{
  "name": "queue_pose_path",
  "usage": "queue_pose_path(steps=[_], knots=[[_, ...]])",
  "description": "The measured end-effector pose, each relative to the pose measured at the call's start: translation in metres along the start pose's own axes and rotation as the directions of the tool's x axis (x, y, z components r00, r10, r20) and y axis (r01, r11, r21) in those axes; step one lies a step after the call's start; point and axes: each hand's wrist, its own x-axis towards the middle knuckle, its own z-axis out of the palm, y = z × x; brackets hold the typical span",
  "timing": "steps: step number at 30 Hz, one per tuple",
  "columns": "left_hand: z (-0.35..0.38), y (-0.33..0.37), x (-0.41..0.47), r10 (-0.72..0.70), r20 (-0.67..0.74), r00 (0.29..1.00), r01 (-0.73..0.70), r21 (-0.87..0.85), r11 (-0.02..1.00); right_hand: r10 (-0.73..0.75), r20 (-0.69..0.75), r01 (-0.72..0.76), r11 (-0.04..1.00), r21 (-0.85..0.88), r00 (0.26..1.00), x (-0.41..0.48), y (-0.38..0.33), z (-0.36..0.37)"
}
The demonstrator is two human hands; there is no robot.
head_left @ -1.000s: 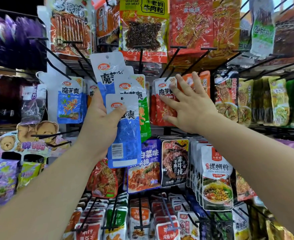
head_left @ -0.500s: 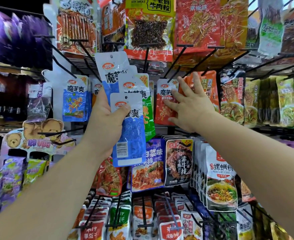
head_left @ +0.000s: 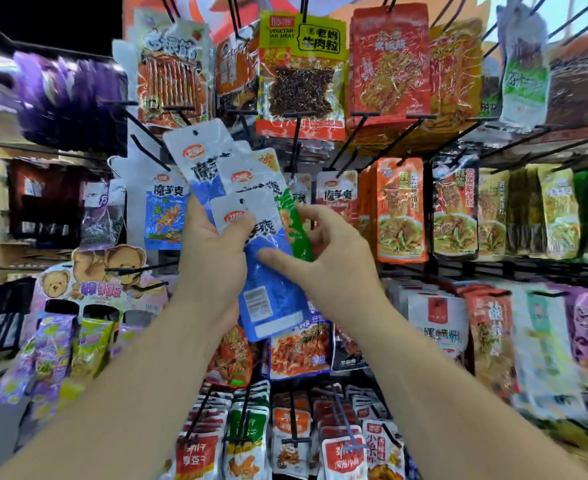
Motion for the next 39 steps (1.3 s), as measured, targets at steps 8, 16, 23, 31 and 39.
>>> queue_pose_path(steps=[8,16,23,31,39], knots=[[-0.050,0.000,-0.060,-0.080,-0.079,0.994,0.086,0.083,0.993,0.064,0.185,-0.105,0.970,0.220,0.981,-0.066,0.006,0.038],[-0.105,-0.006,-0.112,-0.280,-0.159,0.947,0.290,0.043,0.956,0.176,0.388,-0.346,0.835,0.428,0.905,-0.121,0.021,0.082],[-0.143,-0.016,-0.152,-0.347,-0.261,0.900,0.381,0.089,0.920,0.278,0.573,-0.573,0.696,0.432,0.771,-0.159,0.039,0.115],[-0.168,-0.030,-0.185,-0.409,-0.440,0.799,0.451,-0.011,0.892,0.302,0.637,-0.654,0.620,0.434,0.709,-0.187,0.049,0.151],[-0.216,-0.032,-0.191,-0.276,-0.643,0.715,0.431,0.094,0.898,0.348,0.578,-0.628,0.666,0.402,0.738,-0.195,0.043,0.203]])
